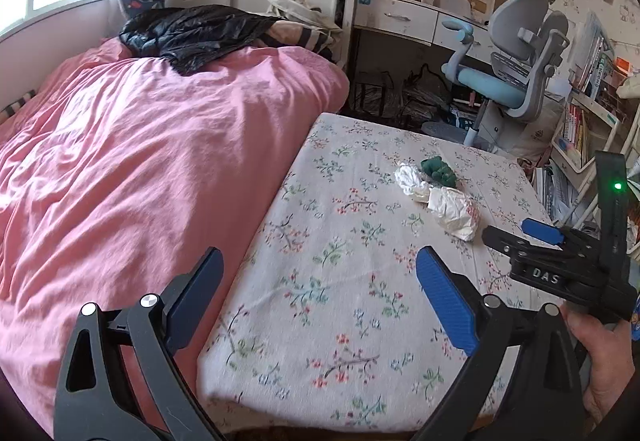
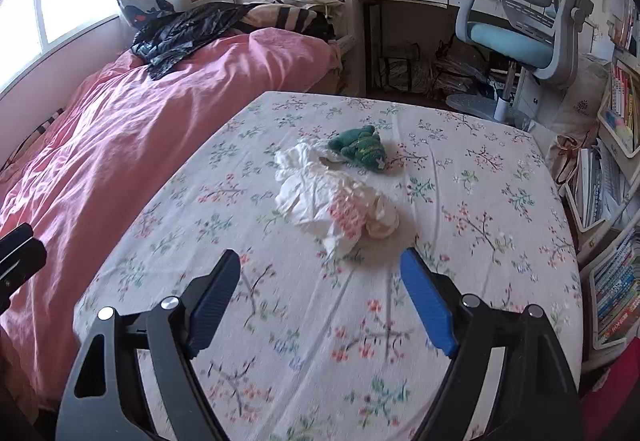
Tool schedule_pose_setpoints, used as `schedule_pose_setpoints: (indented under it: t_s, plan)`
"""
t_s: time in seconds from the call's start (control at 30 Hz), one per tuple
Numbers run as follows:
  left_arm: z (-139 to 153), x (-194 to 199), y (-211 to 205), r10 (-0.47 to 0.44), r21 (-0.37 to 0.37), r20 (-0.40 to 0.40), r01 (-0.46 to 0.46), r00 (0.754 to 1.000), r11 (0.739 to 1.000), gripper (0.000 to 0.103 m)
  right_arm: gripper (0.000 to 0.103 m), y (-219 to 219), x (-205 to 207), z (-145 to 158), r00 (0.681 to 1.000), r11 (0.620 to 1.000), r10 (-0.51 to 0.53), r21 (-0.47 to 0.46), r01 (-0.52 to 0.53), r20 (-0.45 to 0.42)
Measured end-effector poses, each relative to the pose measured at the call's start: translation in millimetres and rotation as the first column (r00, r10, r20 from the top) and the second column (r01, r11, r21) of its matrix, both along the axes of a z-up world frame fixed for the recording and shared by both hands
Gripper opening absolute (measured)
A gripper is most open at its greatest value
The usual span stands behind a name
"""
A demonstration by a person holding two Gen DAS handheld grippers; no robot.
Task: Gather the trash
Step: 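Move both open grippers toward the remaining tissue and green plush toy, then grasp a white tissue with the left gripper while the right gripper grasps another tissue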
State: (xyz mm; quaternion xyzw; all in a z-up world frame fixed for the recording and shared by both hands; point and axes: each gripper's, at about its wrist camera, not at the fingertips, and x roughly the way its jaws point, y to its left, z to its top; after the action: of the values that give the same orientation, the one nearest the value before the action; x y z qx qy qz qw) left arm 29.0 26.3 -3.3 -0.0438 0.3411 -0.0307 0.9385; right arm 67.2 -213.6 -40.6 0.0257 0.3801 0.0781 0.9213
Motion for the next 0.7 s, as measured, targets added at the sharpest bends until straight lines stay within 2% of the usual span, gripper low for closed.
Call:
schedule_pose_setpoints:
  t_s: [0.17,0.2,0.23,0.27,0.3,0.33,0.4,0.5,0.63,0.7]
  plan:
    - [-12.6,63.8,-17.1,-0.025,-0.048,-0.028,0.024,0.999,0.999,0.093,0.077,-6.5,53.2,-16.4,0.999,1.0,0.008,-0.006,-0.008,-0.039]
    - [-16.3,74.9,-23.1,-0.032,-0.056,-0.034,0.03,0.999,0.998,0.093,0.07,-8.2,59.1,-21.5,0.998,1.0,0.021,0.004,-0.021,-0.054]
    - [-20.8,89.1,-28.9,-0.045,-0.066,-0.043,0.042,0.998,0.997,0.093,0.042,-10.7,64.8,-28.2,0.996,0.999,0.041,0.023,-0.039,-0.084]
    - [-25.2,102.5,-36.3,-0.061,-0.073,-0.054,0.057,0.997,0.996,0.093,0.032,-13.4,66.7,-34.3,0.992,0.998,0.056,0.048,-0.051,-0.111]
    - [-29.5,114.7,-44.2,-0.073,-0.072,-0.062,0.068,0.995,0.995,0.093,0.029,-15.1,63.0,-35.9,0.992,0.996,0.067,0.063,-0.06,-0.11]
    - [-33.6,127.2,-53.0,-0.083,-0.069,-0.067,0.078,0.994,0.995,0.093,0.015,-17.2,58.7,-35.0,0.991,0.995,0.081,0.07,-0.073,-0.11]
    - [-41.1,149.2,-69.7,-0.102,-0.071,-0.08,0.097,0.992,0.993,0.093,0.007,-23.6,42.6,-32.2,0.986,0.99,0.119,0.089,-0.11,-0.114]
    - [-54.3,177.4,-96.5,-0.138,-0.057,-0.11,0.132,0.984,0.99,0.093,0.007,-39.1,9.0,-23.8,0.984,0.986,0.138,0.106,-0.127,-0.108]
    - [-75.8,208.1,-130.1,-0.165,-0.022,-0.155,0.164,0.974,0.986,0.092,0.007,-62.3,-15.1,-31.1,0.977,0.984,0.129,0.146,-0.104,-0.171]
    - [-87.8,220.7,-145.6,-0.181,-0.003,-0.186,0.184,0.966,0.983,0.079,0.014,-68.1,-12.5,-39.0,0.975,0.986,0.107,0.145,-0.079,-0.194]
